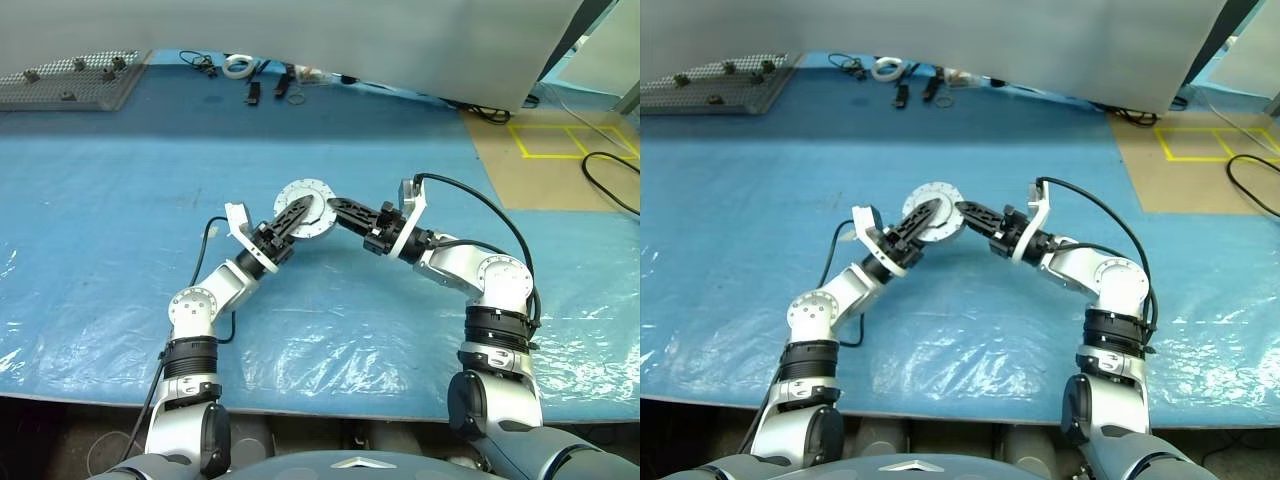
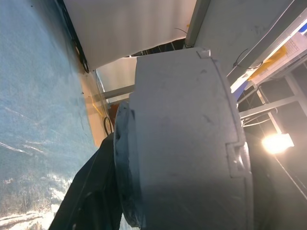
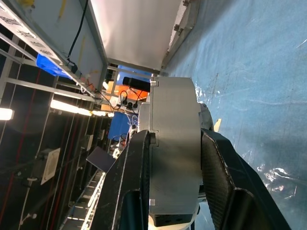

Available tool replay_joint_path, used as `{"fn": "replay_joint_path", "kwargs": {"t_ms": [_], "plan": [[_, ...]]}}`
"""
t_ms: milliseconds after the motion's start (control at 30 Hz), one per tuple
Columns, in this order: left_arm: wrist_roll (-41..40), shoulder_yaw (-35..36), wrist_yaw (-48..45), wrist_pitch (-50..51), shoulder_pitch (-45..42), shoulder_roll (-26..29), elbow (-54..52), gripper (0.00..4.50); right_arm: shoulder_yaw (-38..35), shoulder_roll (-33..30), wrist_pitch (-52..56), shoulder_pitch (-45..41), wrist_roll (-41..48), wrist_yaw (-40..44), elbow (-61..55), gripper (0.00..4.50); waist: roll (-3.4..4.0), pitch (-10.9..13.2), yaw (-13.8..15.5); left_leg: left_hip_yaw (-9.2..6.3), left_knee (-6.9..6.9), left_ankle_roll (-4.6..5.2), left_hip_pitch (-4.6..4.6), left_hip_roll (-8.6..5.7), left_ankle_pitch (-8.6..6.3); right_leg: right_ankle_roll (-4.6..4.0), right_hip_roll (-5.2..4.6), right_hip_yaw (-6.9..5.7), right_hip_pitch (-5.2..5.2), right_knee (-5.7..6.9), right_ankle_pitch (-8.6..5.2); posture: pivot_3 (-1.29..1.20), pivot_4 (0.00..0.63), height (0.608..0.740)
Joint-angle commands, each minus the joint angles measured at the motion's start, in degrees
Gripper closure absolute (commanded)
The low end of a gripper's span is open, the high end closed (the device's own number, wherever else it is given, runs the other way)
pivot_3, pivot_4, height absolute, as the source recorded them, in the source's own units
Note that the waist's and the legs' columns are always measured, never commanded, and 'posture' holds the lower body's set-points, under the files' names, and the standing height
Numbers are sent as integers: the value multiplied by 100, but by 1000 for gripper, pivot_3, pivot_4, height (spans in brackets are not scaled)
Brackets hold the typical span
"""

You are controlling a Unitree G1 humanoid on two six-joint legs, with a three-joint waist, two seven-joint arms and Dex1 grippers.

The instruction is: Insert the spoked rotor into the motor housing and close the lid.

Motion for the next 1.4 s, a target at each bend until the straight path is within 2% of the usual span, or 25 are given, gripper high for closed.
{"fn": "replay_joint_path", "kwargs": {"t_ms": [33,200,267,300,433,633,1033,1200,1400], "plan": [[74,-149,12,24,-116,-21,-251,1894,-5,58,-91,-52,357,87,-206,3318,0,0,2,0,0,0,-1,0,0,0,0,0,0,0,0,0,150,740],[136,-178,16,3,-111,-29,-260,1894,242,-40,-416,40,-195,570,-548,3318,0,0,6,-1,0,0,-1,1,0,0,0,-1,0,0,0,0,150,740],[154,-168,14,-13,-119,-25,-239,1894,236,-2,-581,67,-260,655,-549,2620,0,0,6,-1,1,0,-2,1,0,0,0,-1,0,0,0,0,150,740],[191,-163,26,-45,-127,-22,-227,1894,236,2,-604,66,-249,710,-533,2428,0,0,6,-1,2,0,-2,0,0,0,0,-1,0,1,0,0,150,740],[140,-20,64,-108,-207,-41,-175,1894,36,90,-363,-87,379,271,-26,1140,0,0,-1,-1,3,0,0,0,0,0,0,0,0,2,1,0,150,740],[335,-20,163,-137,-258,110,-169,1894,72,-13,-275,-66,499,158,13,1140,0,0,18,-1,3,1,-2,0,0,0,0,-1,0,2,1,0,150,740],[-30,817,511,-434,-488,780,-541,1894,183,-271,-264,1,235,374,44,1140,-1,0,9,-4,4,0,-2,1,0,0,1,-4,0,3,1,0,150,740],[188,1090,489,-698,-599,1254,-363,1894,278,-329,-293,-17,73,540,41,1140,-1,1,81,-8,8,0,2,1,0,0,0,-10,-1,1,1,0,150,740],[1067,1268,231,-1408,-679,2379,394,1894,725,-741,-1085,150,-1270,1139,-223,1140,-2,1,79,-8,7,0,2,5,0,1,2,-13,-2,3,1,0,150,740]]}}
